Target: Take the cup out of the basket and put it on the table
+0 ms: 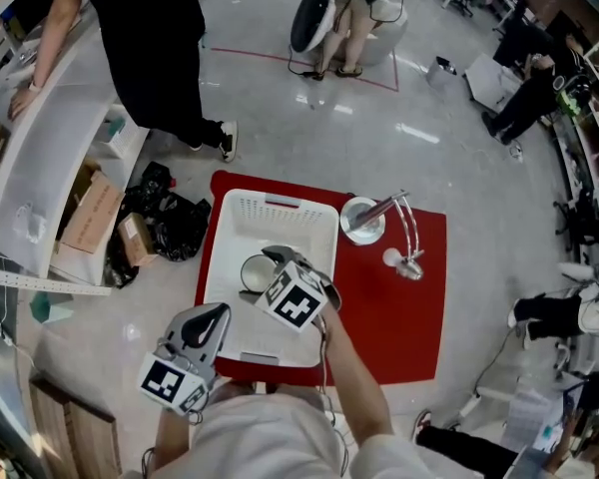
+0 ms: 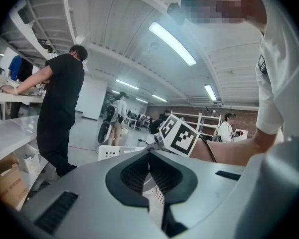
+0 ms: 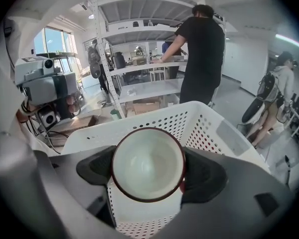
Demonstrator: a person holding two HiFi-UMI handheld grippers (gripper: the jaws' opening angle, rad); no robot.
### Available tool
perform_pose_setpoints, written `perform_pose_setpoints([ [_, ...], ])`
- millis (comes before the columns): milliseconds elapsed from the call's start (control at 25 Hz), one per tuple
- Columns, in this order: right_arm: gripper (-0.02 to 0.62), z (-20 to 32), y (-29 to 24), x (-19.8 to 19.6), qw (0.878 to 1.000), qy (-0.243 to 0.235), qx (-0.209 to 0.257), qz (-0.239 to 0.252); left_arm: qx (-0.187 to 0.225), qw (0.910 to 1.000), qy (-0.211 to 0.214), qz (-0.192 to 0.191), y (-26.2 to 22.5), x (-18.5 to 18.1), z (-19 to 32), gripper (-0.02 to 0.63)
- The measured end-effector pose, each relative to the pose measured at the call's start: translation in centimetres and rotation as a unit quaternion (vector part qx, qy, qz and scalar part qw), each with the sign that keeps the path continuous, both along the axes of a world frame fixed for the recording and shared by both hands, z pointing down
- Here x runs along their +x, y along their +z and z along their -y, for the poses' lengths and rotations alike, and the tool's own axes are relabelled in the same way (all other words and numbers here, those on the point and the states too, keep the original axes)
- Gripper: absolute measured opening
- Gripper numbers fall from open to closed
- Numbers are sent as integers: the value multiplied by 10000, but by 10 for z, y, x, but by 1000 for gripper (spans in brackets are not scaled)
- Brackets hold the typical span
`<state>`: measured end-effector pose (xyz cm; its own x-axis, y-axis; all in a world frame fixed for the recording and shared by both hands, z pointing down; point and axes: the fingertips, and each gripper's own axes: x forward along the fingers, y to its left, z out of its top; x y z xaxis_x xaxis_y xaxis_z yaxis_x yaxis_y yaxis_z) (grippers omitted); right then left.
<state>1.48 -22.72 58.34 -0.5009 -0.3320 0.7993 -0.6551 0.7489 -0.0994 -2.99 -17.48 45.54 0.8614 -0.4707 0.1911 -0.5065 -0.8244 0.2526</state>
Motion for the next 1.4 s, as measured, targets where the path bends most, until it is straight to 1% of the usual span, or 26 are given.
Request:
perform_pose_setpoints([
  [360, 410, -16, -25, 13, 9999, 65, 72, 80, 41, 9998, 203, -34, -2, 13, -7, 11],
  [720, 410, -27, -54, 31, 9994, 281, 188, 116, 71, 9990, 437, -93, -8, 26, -10, 11],
  [960, 410, -39, -69, 45, 9981, 496, 338, 127, 90, 9980, 607, -123, -8, 37, -13, 11],
  [1400, 410, -61, -89, 83, 9938, 983, 510, 119, 123, 9935, 1121, -168, -12, 69, -25, 11],
])
